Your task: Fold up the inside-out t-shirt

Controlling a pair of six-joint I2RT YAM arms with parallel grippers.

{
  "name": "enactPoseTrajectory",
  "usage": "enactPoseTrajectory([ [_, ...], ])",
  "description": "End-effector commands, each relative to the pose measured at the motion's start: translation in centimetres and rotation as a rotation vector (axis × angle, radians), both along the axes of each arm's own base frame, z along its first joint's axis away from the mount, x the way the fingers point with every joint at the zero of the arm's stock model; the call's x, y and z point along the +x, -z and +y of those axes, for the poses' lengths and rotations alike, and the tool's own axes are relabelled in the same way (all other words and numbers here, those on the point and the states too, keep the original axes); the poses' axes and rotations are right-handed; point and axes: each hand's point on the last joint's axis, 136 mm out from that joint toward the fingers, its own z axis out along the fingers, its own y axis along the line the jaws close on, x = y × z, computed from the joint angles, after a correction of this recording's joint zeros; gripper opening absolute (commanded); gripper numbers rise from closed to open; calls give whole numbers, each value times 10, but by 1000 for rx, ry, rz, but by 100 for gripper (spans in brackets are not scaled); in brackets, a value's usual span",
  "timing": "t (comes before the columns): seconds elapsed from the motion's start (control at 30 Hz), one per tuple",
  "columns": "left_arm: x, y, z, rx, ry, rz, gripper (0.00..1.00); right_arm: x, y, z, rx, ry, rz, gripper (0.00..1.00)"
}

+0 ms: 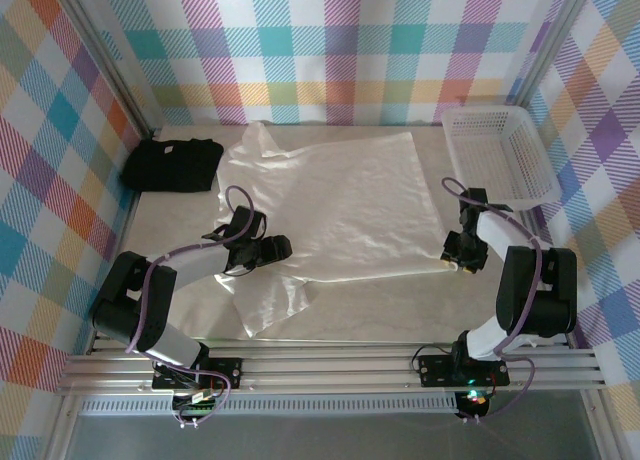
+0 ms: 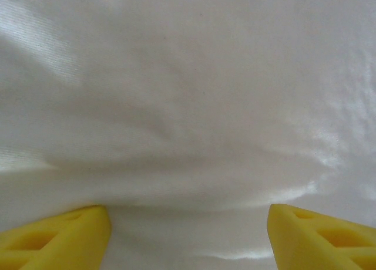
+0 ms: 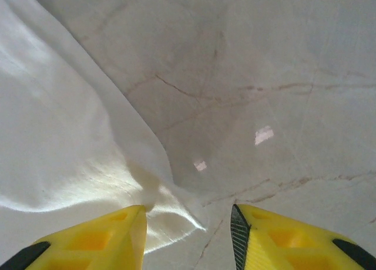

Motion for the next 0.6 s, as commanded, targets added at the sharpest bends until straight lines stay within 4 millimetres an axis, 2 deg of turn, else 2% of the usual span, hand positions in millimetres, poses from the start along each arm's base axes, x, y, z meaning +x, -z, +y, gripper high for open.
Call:
enactPoseTrajectory([
  [0.0,-20,18,6,42,24,85,72,-9,6,7,54,21,38,45],
  [0.23,-20,15,6,42,27,77,72,-7,17,16,110,23,45,42],
  [0.57,-20,13,6,43,31,72,73,-2,15,13,104,19,39,38],
])
